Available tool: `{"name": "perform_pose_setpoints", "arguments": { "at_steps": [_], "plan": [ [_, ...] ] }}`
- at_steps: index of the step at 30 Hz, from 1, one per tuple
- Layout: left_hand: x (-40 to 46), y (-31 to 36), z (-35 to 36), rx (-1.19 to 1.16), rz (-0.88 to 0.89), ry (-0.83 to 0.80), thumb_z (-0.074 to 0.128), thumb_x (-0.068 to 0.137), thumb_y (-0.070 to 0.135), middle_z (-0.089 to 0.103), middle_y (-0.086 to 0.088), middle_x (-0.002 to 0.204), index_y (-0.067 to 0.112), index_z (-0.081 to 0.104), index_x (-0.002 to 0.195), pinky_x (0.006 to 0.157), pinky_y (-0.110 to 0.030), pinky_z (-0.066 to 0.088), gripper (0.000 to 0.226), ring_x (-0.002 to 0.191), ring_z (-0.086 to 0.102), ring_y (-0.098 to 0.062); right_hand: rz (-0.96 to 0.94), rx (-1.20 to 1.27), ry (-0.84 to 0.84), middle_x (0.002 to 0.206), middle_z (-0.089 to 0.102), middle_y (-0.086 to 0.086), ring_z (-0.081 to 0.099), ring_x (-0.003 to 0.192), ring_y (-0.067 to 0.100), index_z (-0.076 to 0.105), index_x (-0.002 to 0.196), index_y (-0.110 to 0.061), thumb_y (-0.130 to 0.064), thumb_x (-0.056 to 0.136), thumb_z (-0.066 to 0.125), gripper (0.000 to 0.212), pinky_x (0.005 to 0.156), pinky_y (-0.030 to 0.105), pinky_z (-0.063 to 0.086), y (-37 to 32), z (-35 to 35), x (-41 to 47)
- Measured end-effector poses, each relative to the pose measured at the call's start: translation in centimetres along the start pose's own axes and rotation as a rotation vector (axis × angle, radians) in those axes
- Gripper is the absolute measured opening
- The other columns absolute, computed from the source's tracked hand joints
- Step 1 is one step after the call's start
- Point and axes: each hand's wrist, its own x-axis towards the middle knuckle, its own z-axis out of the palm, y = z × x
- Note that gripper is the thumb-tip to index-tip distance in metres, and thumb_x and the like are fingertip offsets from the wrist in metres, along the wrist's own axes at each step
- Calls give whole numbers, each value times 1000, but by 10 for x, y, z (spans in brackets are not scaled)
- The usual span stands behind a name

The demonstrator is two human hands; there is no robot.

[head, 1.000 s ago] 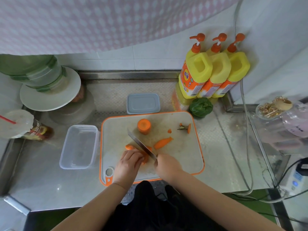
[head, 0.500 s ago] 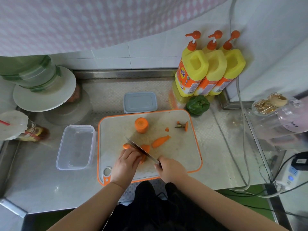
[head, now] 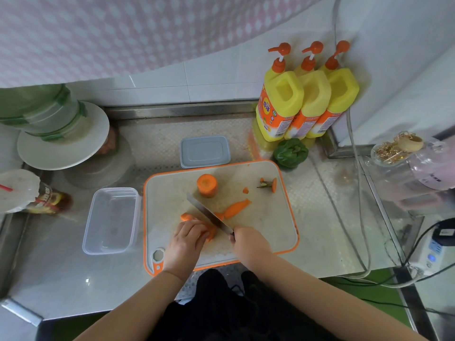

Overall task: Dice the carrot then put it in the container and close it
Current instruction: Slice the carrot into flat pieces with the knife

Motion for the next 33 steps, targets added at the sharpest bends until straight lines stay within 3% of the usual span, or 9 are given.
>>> {"name": "perform_pose_setpoints", "arguments": {
  "at_steps": [3,5,8,13,18,27,33],
  "plan": [
    [-2,-1,0,9,-15,-10,41,102,40,66,-2,94,9,73,90,86,-22,44,46,94,54,-16,-26,5,10,82,50,0,58,87,25,52,95,-18,-24,100,42,13,68,29,37,5,-3,-6],
    [-2,-1,0,13,-14,-8,50,96,33,65,-1,94,9,72,89,84,-24,46,33,93,55,-17,-48,7,30,81,50,2,54,80,24,49,93,-16,-24,100,41,14,65,30,37,4,-4,-12],
    [-2,-1,2,14,-22,-19,54,91,25,64,0,94,10,72,88,80,-25,46,24,89,56,-17,-80,4,36,82,53,4,61,87,28,49,95,-14,-25,100,41,15,66,31,40,-1,-5,-21],
    [-3,-3,3,10,-59,-58,52,93,28,64,-2,95,9,72,91,80,-26,46,28,90,56,-20,-145,-81,13,96,61,13,61,98,33,46,96,-12,-19,100,40,10,66,31,34,-14,-15,-36],
    [-3,-2,2,-46,-93,-88,52,93,29,64,-2,99,8,72,95,84,-25,44,29,93,55,-20,-122,-139,16,107,64,13,61,100,31,52,112,-5,-8,97,43,18,68,31,38,-21,-18,-42],
    [-4,0,4,-97,-134,-65,51,92,30,64,0,101,10,72,96,87,-16,36,29,95,51,-17,-106,-176,-28,113,61,14,60,106,32,49,117,-2,1,91,48,27,81,36,48,-28,-18,-40],
    [-4,-2,5,-90,-122,-76,51,93,29,64,1,102,11,72,94,86,-22,42,27,94,55,-19,-88,-153,-13,110,63,13,61,104,31,53,114,-5,-6,96,46,19,77,34,45,-31,-13,-27]
  ]
}}
